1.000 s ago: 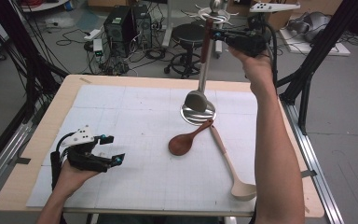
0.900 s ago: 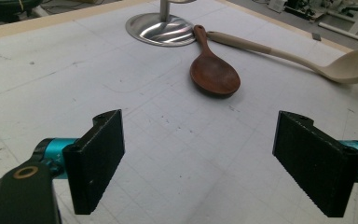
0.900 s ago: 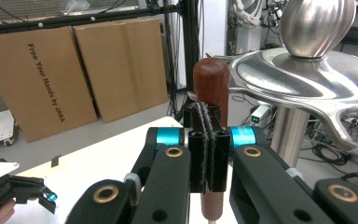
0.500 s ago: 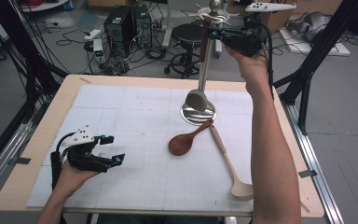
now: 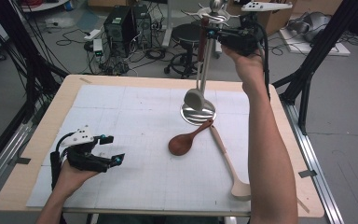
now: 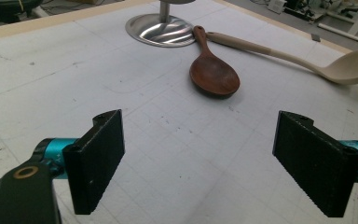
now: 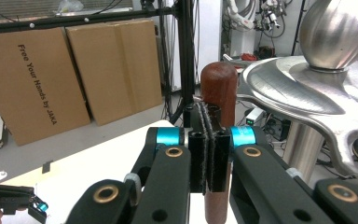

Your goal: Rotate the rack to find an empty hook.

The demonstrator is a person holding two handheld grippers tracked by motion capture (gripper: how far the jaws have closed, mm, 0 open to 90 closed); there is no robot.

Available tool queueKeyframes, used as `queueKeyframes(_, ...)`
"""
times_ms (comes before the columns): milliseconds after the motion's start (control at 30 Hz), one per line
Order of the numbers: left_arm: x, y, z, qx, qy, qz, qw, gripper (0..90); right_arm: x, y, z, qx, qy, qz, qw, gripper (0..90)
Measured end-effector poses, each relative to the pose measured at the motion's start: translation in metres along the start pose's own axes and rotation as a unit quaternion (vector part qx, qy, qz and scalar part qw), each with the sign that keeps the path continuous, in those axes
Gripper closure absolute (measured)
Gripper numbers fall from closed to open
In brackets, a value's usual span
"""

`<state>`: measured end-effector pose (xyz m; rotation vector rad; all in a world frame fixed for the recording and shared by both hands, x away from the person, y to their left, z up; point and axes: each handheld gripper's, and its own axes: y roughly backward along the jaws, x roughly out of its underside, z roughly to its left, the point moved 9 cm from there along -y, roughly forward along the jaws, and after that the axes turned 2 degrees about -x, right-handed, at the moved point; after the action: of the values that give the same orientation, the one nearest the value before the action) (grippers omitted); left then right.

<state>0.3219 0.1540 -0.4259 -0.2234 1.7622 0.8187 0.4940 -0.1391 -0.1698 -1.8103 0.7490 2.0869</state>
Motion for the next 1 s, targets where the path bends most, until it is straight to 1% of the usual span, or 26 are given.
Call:
queueKeyframes(133, 0.0, -0.001, 0.0, 0.001, 0.0, 0.0, 1.0, 17.4, 0.001, 0.003, -0.001, -0.001, 0.0, 0.0, 1.0, 89.7)
queueKeyframes(233, 0.0, -0.001, 0.0, 0.001, 0.002, -0.001, 1.0, 17.4, 0.002, 0.007, -0.002, -0.001, -0.002, -0.001, 1.0, 89.7)
queueKeyframes(367, 0.0, -0.001, 0.0, -0.001, -0.002, 0.002, 1.0, 17.4, 0.006, 0.013, -0.003, -0.006, 0.0, -0.002, 1.0, 89.7)
queueKeyframes(467, 0.001, -0.001, -0.001, 0.001, -0.001, 0.003, 1.0, 17.4, 0.008, 0.018, -0.005, -0.007, -0.001, -0.003, 1.0, 89.8)
queueKeyframes(567, 0.001, -0.002, -0.001, 0.001, -0.002, 0.005, 1.0, 17.4, 0.009, 0.025, -0.008, -0.006, 0.001, -0.006, 1.0, 89.8)
queueKeyframes(1000, 0.002, -0.003, -0.002, 0.002, -0.003, 0.007, 1.0, 17.4, 0.014, 0.048, -0.021, 0.006, -0.005, -0.009, 0.9999, 89.7)
